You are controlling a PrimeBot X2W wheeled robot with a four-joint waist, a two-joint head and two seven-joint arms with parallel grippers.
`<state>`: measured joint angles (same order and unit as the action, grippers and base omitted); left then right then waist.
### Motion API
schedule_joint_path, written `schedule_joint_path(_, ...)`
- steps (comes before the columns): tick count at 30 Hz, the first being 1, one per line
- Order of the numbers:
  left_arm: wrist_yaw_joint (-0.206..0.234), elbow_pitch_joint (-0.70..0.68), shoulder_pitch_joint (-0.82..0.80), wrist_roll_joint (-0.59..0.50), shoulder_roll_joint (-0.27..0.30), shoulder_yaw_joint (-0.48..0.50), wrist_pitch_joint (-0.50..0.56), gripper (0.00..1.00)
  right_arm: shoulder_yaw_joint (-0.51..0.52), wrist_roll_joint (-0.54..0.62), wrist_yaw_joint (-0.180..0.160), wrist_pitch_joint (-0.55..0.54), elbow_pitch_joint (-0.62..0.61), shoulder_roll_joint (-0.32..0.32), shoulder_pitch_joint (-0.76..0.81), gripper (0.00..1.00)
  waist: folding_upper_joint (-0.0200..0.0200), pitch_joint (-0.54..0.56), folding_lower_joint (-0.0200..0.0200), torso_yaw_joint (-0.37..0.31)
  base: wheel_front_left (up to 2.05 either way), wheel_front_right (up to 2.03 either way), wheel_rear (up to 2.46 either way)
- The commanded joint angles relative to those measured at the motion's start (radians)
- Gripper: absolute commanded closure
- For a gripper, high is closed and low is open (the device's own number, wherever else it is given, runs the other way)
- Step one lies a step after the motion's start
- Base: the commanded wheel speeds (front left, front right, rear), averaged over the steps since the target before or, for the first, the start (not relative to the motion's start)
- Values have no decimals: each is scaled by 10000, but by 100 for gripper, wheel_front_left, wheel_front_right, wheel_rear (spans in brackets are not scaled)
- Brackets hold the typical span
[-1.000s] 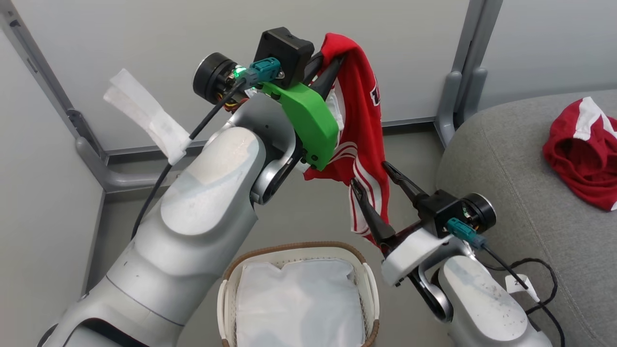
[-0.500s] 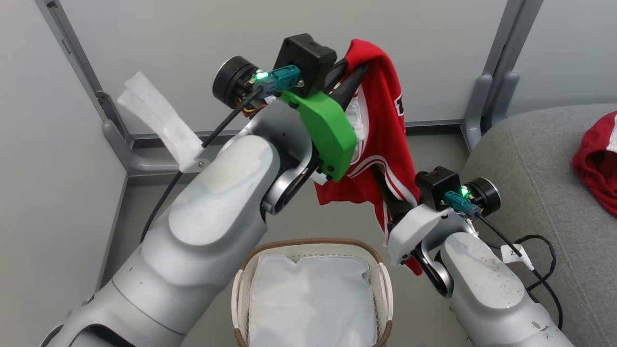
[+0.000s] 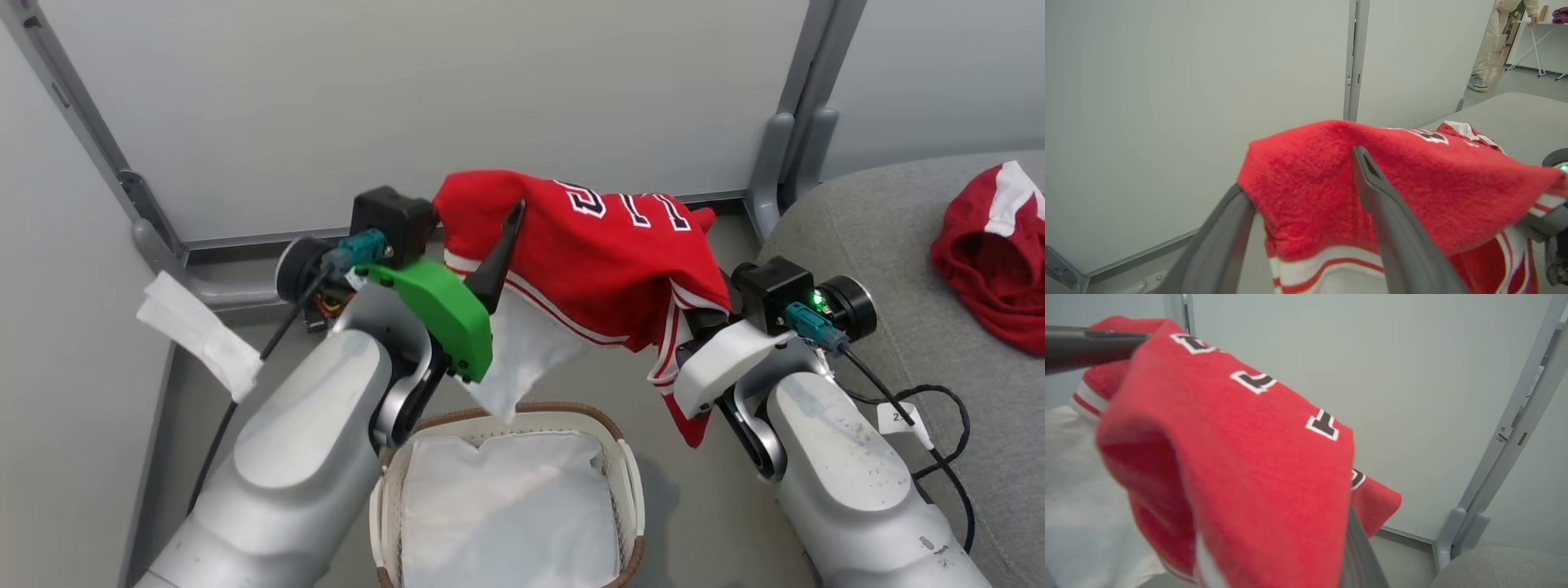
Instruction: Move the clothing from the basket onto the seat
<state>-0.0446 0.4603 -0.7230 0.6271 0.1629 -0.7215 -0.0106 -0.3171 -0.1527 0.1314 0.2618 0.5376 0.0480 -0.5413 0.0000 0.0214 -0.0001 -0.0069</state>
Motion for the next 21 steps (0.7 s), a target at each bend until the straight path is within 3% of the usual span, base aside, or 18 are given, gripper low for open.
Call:
schedule_joint_path(1, -80, 92, 310, 76, -4, -89, -153, 0, 165, 114, -14, 49, -6, 45, 128, 100, 0, -23, 1, -211, 0, 0, 0)
schedule_joint_path(10, -301, 582, 1401, -131, -249, -721, -1061, 0, 1518, 1141, -13, 49, 90, 41, 201, 100, 0, -165, 1, -1174, 0, 0, 0)
schedule_joint_path(21, -384, 795, 1622, -421, -487, -1297, -1537, 0, 2843, 1979, -13, 24, -620, 228, 439, 100, 0, -740, 1, -3156, 0, 0, 0)
